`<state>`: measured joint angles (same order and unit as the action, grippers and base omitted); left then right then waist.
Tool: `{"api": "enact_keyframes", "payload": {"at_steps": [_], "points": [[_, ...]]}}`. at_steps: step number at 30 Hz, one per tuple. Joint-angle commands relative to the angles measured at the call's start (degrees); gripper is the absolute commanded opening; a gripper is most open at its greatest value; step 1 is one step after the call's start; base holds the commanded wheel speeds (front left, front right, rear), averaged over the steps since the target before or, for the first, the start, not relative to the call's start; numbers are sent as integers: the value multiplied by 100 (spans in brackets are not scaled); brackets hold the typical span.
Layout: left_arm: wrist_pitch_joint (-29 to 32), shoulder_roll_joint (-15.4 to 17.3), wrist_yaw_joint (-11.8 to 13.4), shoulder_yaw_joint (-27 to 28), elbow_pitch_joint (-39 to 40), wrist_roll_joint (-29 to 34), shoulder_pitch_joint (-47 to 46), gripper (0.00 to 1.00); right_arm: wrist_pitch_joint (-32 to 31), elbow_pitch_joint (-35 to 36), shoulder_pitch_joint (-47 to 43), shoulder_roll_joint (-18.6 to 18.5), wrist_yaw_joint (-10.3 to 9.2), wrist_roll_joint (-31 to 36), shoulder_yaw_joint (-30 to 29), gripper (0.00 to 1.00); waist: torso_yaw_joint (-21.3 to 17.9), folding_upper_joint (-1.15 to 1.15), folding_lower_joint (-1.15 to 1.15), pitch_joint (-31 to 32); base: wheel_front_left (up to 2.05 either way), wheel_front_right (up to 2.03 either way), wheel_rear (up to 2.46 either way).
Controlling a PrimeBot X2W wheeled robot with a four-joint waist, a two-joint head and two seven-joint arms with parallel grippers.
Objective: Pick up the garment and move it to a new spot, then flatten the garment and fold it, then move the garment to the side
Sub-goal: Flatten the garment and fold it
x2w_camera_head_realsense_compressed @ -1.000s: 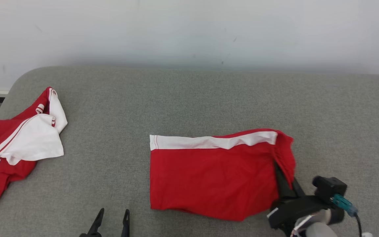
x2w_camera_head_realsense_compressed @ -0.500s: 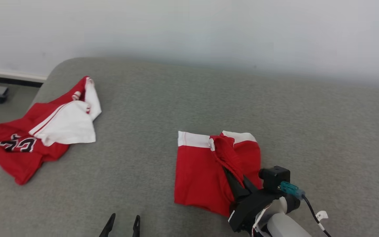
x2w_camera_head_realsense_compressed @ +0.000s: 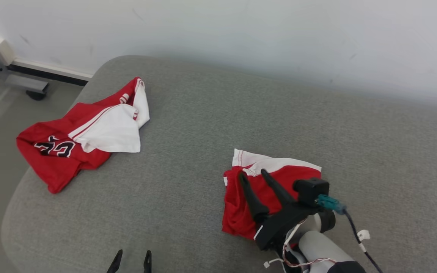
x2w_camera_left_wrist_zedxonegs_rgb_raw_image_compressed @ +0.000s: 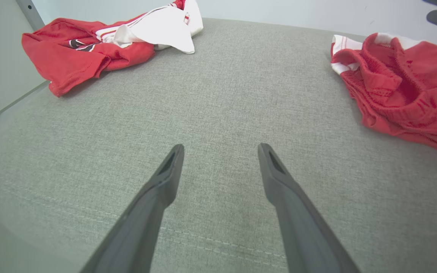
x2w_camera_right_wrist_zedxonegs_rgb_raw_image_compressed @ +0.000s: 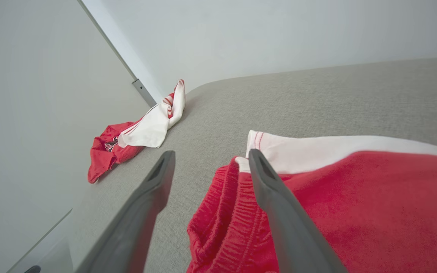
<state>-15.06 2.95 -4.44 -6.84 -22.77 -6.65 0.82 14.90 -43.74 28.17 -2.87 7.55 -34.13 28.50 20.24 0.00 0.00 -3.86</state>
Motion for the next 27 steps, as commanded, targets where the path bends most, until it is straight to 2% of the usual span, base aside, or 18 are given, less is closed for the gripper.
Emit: {"api": "enact_keyframes", "payload": {"at_steps": [1,11,15,20,27], "points": [[-17,-7,34,51,36,19,-34,100,32,113,21,-16,-13,63,-105,100,-175,0,0,19,0,0,0],[-17,-8,94,223,298,130,-96,100,33,996,-1053,-7,-13,1764,-2239,100,-873,0,0,127,0,0,0],[-17,-7,105,315,331,173,-71,100,34,1331,-1514,-1,-13,2226,-2772,100,-1114,0,0,173,0,0,0],[-17,-7,90,434,354,187,12,100,33,1654,-1954,2,-13,2384,-3060,100,-1366,0,0,254,0,0,0],[-17,-8,58,565,395,230,129,100,33,1950,-2314,1,-13,2414,-3129,100,-1597,0,0,365,0,0,0]]}}
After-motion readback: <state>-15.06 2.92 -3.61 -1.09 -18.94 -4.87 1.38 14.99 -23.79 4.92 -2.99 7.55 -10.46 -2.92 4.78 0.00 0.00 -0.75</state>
